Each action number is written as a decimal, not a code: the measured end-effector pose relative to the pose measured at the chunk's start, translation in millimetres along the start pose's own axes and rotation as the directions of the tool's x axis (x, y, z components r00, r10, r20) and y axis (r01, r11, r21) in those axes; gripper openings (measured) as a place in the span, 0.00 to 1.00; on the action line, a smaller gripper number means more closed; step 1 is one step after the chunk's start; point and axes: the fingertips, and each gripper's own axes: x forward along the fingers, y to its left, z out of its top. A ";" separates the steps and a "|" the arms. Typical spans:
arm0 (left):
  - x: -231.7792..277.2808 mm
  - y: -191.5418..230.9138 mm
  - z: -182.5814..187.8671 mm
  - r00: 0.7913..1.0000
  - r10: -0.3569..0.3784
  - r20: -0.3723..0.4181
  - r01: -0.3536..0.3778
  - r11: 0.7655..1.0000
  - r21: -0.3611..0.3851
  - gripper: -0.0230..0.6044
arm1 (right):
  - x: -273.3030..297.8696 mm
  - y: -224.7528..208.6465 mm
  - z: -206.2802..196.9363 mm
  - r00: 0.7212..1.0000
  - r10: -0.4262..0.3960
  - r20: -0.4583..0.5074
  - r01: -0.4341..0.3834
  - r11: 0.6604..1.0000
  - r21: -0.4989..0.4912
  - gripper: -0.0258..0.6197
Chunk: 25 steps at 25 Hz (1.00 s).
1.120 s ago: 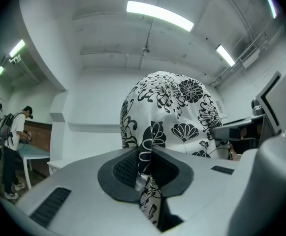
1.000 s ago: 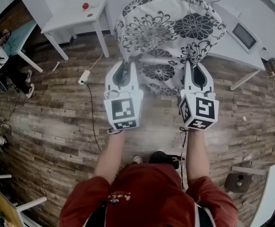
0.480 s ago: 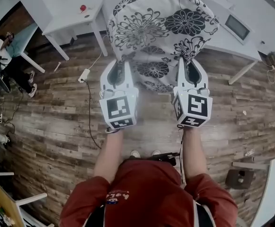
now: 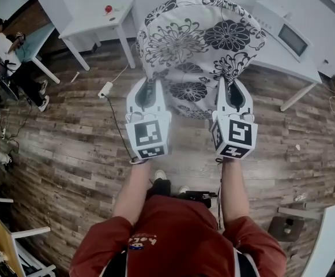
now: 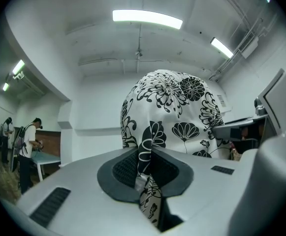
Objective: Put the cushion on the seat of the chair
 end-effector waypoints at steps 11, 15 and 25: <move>5.7 1.3 -1.8 0.999 -0.012 0.034 0.013 1.000 -0.022 0.11 | 3.0 -0.4 -0.5 1.000 -0.022 0.013 0.022 1.000 -0.014 0.13; 9.2 1.1 0.6 0.997 -0.008 0.074 0.009 1.000 -0.012 0.11 | 4.9 -1.5 1.0 0.998 -0.025 0.050 0.026 0.999 -0.019 0.13; 15.2 2.2 -1.1 0.992 0.009 0.129 -0.008 1.000 -0.009 0.11 | 10.6 -2.5 0.7 0.994 -0.020 0.108 0.025 0.999 -0.039 0.13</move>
